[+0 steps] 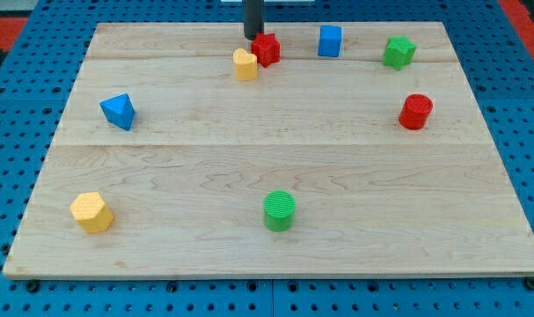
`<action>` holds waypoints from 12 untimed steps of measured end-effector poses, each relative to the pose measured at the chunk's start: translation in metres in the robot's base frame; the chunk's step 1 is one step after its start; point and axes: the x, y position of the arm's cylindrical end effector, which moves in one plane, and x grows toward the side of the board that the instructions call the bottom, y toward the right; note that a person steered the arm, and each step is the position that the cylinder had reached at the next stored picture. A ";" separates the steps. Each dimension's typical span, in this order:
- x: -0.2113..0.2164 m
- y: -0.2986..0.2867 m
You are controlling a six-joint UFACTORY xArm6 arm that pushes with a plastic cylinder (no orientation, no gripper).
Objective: Move the red star diagonally to the blue cube
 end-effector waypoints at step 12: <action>0.030 0.022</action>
